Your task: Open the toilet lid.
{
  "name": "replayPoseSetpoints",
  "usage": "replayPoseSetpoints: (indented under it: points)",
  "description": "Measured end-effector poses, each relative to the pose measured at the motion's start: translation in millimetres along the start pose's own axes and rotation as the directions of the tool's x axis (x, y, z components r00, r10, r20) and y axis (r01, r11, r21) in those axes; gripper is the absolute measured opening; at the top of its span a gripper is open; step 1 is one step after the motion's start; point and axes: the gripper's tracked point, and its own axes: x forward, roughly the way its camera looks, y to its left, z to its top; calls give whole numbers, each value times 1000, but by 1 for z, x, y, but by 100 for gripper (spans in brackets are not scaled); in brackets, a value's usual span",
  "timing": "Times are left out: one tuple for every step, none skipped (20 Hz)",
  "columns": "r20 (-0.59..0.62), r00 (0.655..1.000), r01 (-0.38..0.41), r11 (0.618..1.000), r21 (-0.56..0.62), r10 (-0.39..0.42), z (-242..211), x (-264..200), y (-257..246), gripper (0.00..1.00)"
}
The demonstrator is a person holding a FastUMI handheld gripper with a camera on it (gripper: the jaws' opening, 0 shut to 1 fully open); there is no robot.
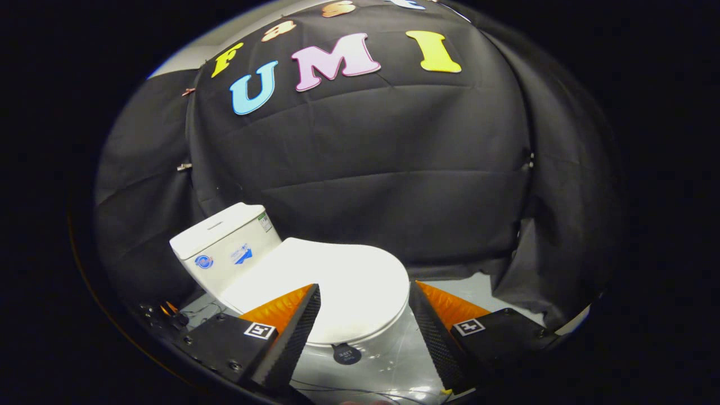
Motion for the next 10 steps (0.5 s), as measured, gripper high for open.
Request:
replayPoseSetpoints:
  points:
    - [-45, 999, 14, 998, 60, -11, -13, 4, -7, 99]
    - [-94, 995, 33, 993, 113, -22, -28, 9, -17, 99]
    - [-128, 991, 50, 986, 157, -30, -38, 12, -25, 99]
    - [-159, 986, 72, 979, 189, -41, -45, 15, -32, 99]
    - [-189, 980, 94, 974, 206, -55, -53, 17, -38, 99]
    - [-207, 976, 107, 970, 219, -61, -57, 17, -40, 99]
    - [-224, 973, 113, 965, 236, -60, -62, 16, -41, 97]
    - [-242, 969, 115, 959, 260, -51, -67, 17, -39, 97]
    - [-264, 964, 117, 949, 291, -38, -75, 18, -38, 97]
    - [-301, 953, 129, 941, 314, -30, -87, 17, -37, 97]
